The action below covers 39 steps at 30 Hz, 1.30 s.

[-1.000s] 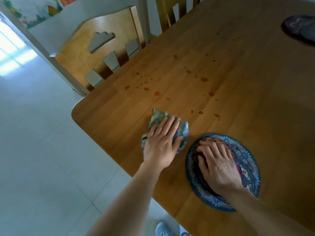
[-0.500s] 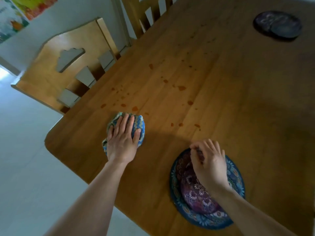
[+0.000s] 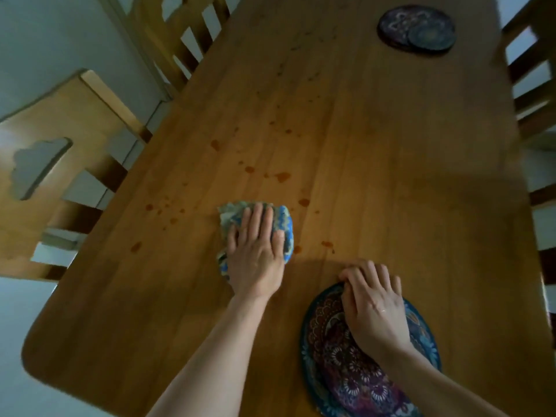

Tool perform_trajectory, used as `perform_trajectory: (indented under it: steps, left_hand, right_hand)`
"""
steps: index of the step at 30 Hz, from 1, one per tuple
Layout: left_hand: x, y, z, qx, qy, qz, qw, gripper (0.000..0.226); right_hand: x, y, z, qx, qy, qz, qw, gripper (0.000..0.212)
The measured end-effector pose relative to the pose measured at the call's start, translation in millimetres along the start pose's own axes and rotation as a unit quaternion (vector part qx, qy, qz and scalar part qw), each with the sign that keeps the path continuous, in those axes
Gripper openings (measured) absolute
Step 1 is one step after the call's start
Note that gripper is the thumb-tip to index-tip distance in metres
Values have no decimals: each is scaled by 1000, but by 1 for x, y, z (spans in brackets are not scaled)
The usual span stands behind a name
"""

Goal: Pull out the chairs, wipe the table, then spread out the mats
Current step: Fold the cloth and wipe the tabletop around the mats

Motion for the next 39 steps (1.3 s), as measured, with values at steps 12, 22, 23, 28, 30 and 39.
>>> perform_trajectory:
  steps: [12,22,23,28,30,39]
  left_hand:
    - [25,-79,-18,344,152,-114,920,42]
    - [-26,1,-10,118,139,-301,936,17]
    - [-32,-1,-8,80,152,-333,927,18]
    - [-55,-37,-13,30,203,-455,867,22]
    - [-68,-41,-11,12,188,-532,825,20]
    - [-87,36,-8,-11,25,-465,885,11]
  right_hand:
    - [-4,2,-2,13,-3,-36,999,24]
    - [-6,2,1,31,8,-35,999,14]
    - [-6,0,5,46,7,-20,999,11]
    - [-19,43,37,155,108,397,898,50]
    - [-38,56,51,152,72,458,873,47]
    - [-29,105,24,-67,149,105,981,43]
Point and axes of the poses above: each hand's wrist, its own z-axis towards the middle knuckle, its own x-axis out of the palm, y = z × x, the point moved 8 cm from there along z, towards the middle knuckle, and after that the axes turned 9 degrees about -z, right-handed, at the moved point
